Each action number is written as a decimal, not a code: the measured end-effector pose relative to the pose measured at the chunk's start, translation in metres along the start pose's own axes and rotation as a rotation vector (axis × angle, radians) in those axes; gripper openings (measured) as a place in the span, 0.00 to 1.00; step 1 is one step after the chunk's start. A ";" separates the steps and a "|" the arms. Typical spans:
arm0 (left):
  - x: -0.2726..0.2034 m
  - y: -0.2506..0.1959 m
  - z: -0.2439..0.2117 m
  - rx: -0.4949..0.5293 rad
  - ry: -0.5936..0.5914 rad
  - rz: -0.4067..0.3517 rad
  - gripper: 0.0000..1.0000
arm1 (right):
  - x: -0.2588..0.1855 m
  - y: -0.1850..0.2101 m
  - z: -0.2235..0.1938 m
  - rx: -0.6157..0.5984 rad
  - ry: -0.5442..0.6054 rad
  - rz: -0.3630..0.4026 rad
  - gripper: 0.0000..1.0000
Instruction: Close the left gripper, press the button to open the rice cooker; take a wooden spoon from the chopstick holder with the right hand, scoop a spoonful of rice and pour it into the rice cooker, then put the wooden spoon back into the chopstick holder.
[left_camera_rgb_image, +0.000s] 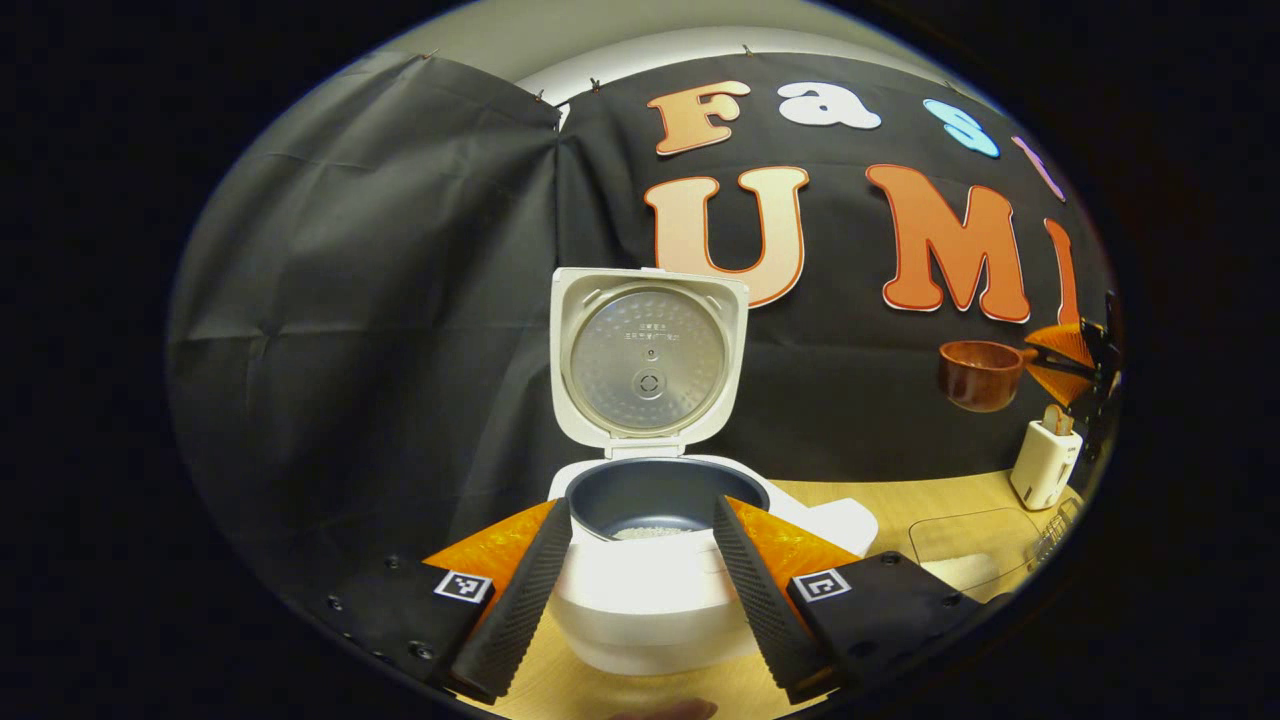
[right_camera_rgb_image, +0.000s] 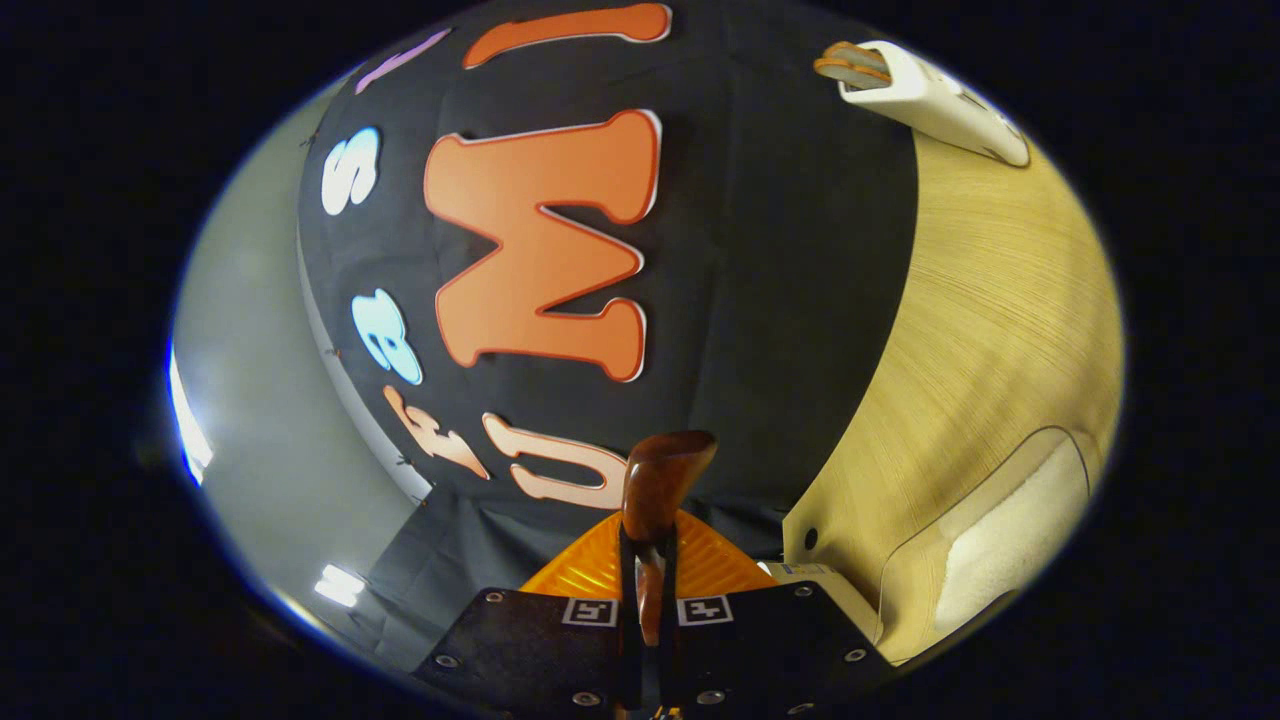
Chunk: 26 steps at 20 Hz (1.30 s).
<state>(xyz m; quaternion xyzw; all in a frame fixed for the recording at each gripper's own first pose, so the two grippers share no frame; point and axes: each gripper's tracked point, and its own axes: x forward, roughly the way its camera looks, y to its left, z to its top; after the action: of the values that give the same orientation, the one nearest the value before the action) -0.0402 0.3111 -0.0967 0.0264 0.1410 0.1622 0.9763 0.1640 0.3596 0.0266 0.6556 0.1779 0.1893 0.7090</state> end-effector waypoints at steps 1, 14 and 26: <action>0.000 0.006 -0.002 0.000 0.002 0.011 0.94 | 0.010 0.005 -0.004 -0.046 -0.001 -0.003 0.07; -0.004 0.037 -0.009 -0.018 0.004 0.059 0.93 | 0.126 0.056 -0.126 -0.398 0.175 0.036 0.07; -0.005 0.076 -0.019 -0.030 0.015 0.113 0.93 | 0.186 0.007 -0.206 -0.838 0.249 0.006 0.07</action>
<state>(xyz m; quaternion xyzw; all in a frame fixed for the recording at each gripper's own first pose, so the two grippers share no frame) -0.0737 0.3811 -0.1058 0.0188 0.1442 0.2194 0.9647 0.2219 0.6312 0.0170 0.2839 0.1681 0.3248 0.8864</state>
